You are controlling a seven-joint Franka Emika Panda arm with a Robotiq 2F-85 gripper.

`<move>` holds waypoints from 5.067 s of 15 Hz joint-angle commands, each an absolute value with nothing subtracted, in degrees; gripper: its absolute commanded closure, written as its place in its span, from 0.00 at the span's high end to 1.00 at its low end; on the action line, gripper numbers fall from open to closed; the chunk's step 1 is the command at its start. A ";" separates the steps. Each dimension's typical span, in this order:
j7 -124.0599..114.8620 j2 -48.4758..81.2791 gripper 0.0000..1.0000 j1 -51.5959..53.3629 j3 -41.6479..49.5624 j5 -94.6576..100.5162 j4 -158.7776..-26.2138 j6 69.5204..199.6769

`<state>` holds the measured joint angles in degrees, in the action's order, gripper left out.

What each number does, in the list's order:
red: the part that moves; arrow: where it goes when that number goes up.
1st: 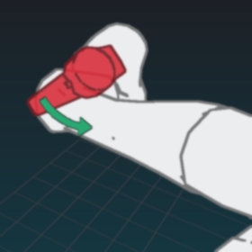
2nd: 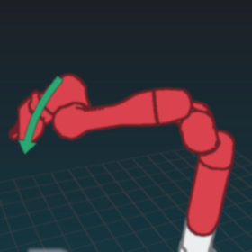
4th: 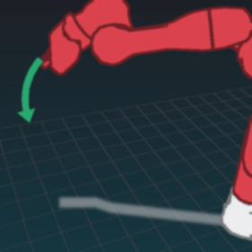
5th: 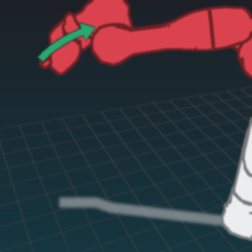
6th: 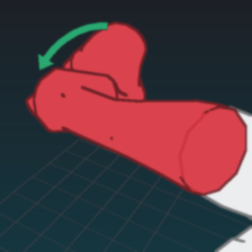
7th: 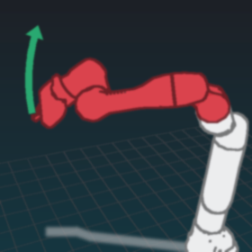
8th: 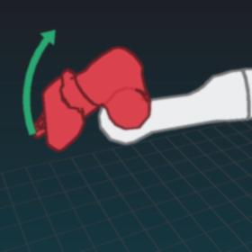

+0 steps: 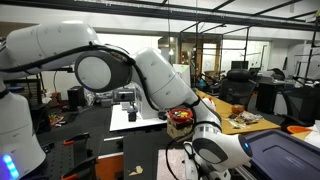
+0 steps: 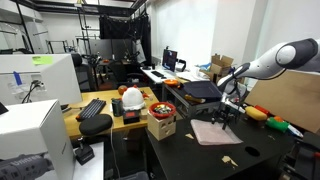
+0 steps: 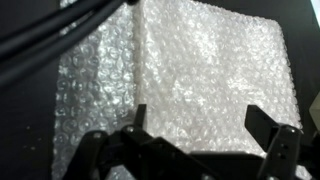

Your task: Unfold the bubble wrap

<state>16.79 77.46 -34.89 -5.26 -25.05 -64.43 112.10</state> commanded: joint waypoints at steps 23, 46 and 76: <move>27.36 69.87 1.00 -33.81 -5.60 -22.37 -78.59 120.79; 31.25 68.39 1.00 -34.78 -8.55 -23.06 -79.84 119.62; 36.77 66.25 0.29 -36.70 -10.76 -25.21 -83.53 118.49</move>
<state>34.75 69.19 -35.53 -10.18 -23.82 -80.38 119.91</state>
